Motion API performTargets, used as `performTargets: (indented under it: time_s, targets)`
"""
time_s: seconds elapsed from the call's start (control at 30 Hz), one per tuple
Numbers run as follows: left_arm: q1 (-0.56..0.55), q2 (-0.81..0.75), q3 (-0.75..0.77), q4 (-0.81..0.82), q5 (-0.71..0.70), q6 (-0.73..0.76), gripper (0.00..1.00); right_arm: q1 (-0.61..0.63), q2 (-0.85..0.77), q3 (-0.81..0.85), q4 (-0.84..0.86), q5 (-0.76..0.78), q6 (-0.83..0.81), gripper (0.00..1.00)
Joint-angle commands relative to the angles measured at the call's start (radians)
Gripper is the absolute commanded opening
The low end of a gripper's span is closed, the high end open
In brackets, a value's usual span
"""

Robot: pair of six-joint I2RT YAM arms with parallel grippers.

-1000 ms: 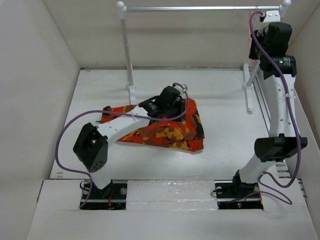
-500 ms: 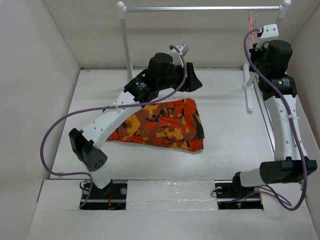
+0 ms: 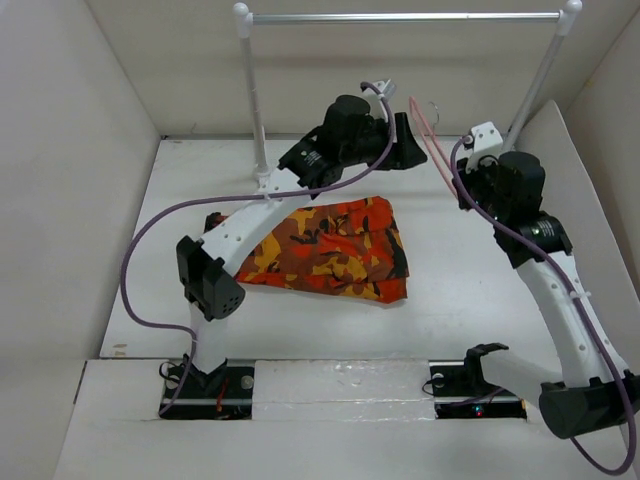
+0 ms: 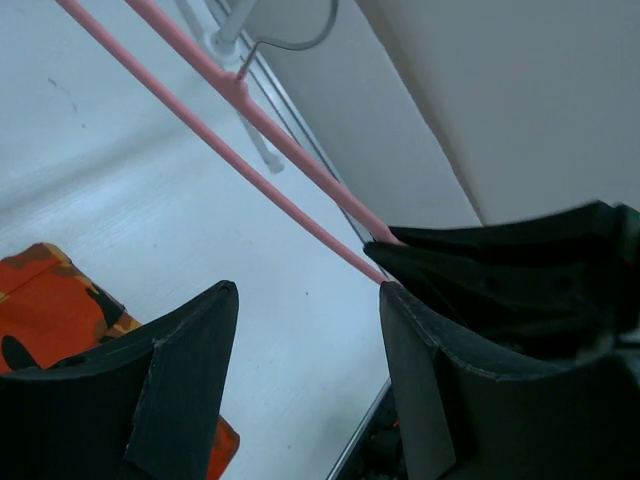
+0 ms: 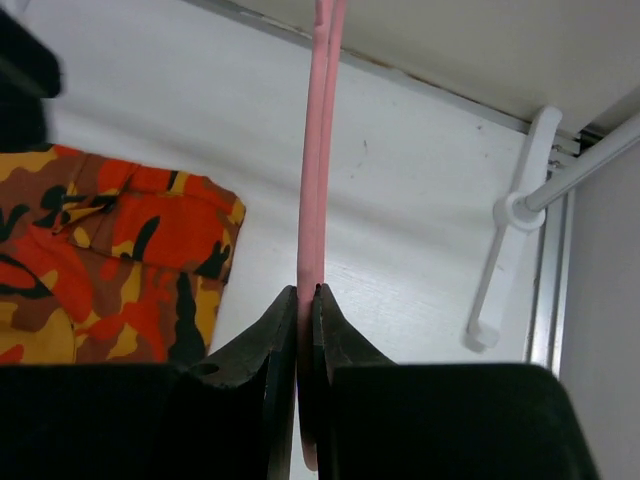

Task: Place the trousers on the hanger
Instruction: Pick up the hanger from the clothesline, then place the trousers on the hanger.

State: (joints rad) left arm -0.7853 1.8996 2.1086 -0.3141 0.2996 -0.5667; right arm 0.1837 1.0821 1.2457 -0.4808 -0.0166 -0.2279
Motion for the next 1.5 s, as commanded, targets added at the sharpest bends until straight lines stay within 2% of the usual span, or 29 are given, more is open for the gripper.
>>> performTargets:
  time_s: [0.0, 0.2, 0.3, 0.43, 0.5, 0.53, 0.63, 0.7, 0.8, 0.83, 0.9, 0.93, 0.97, 1.0, 1.07, 1.13, 1.33, 1.4, 1.43, 1.47]
  targets:
    - [0.000, 0.025, 0.010, 0.058, 0.012, -0.035, 0.55, 0.049, -0.053, -0.064, 0.077, -0.042, 0.053, 0.00]
    - [0.000, 0.076, -0.022, 0.063, 0.007, -0.061, 0.54, 0.154, -0.056, -0.081, 0.080, 0.010, 0.091, 0.00]
    - [0.000, 0.061, -0.071, 0.130, 0.015, -0.078, 0.54, 0.204, -0.039, -0.075, 0.070, 0.061, 0.093, 0.00]
    - [0.000, 0.102, -0.027, 0.073, 0.003, -0.071, 0.50, 0.267, -0.036, -0.083, 0.077, 0.131, 0.099, 0.00]
    - [0.000, 0.099, -0.051, 0.076, -0.010, -0.073, 0.42, 0.277, -0.031, -0.083, 0.079, 0.144, 0.101, 0.00]
    - [0.000, 0.086, -0.065, 0.087, -0.010, -0.078, 0.30, 0.299, -0.019, -0.080, 0.068, 0.158, 0.102, 0.00]
    - [0.000, 0.069, -0.090, 0.101, -0.020, -0.082, 0.15, 0.335, -0.002, -0.063, 0.027, 0.252, 0.104, 0.00]
    - [0.000, 0.062, -0.101, 0.089, -0.022, -0.078, 0.12, 0.368, 0.004, -0.057, 0.005, 0.305, 0.105, 0.00]
    - [0.000, 0.059, -0.134, 0.095, -0.002, -0.078, 0.00, 0.390, 0.004, -0.057, -0.025, 0.352, 0.110, 0.00]
    - [0.000, 0.062, -0.143, 0.098, 0.002, -0.081, 0.00, 0.405, 0.001, -0.064, -0.027, 0.357, 0.111, 0.00]
    - [0.000, 0.064, -0.173, 0.104, 0.016, -0.085, 0.00, 0.416, -0.008, -0.074, -0.035, 0.348, 0.124, 0.19]
    - [0.000, 0.055, -0.186, 0.107, 0.016, -0.090, 0.00, 0.416, -0.008, -0.074, -0.062, 0.319, 0.130, 0.41]
    - [0.000, 0.044, -0.208, 0.136, 0.019, -0.091, 0.00, 0.416, -0.010, -0.068, -0.083, 0.307, 0.140, 0.51]
    - [0.000, 0.035, -0.267, 0.157, 0.032, -0.097, 0.00, 0.407, -0.011, -0.063, -0.108, 0.296, 0.151, 0.59]
    - [0.000, 0.001, -0.324, 0.217, 0.035, -0.125, 0.00, 0.398, -0.017, -0.040, -0.180, 0.224, 0.150, 0.68]
    - [0.000, -0.029, -0.433, 0.291, 0.058, -0.162, 0.00, 0.360, -0.043, -0.023, -0.243, 0.166, 0.147, 0.72]
    - [0.000, -0.046, -0.521, 0.368, 0.084, -0.205, 0.00, 0.294, -0.114, 0.009, -0.305, 0.049, 0.171, 0.71]
    - [0.000, -0.056, -0.559, 0.395, 0.093, -0.223, 0.00, 0.235, -0.122, -0.009, -0.297, 0.027, 0.191, 0.71]
    - [0.000, -0.074, -0.597, 0.414, 0.090, -0.254, 0.00, 0.183, -0.120, -0.028, -0.279, -0.093, 0.209, 0.57]
    - [0.000, -0.074, -0.598, 0.414, 0.090, -0.254, 0.00, 0.183, -0.120, -0.028, -0.278, -0.094, 0.216, 0.57]
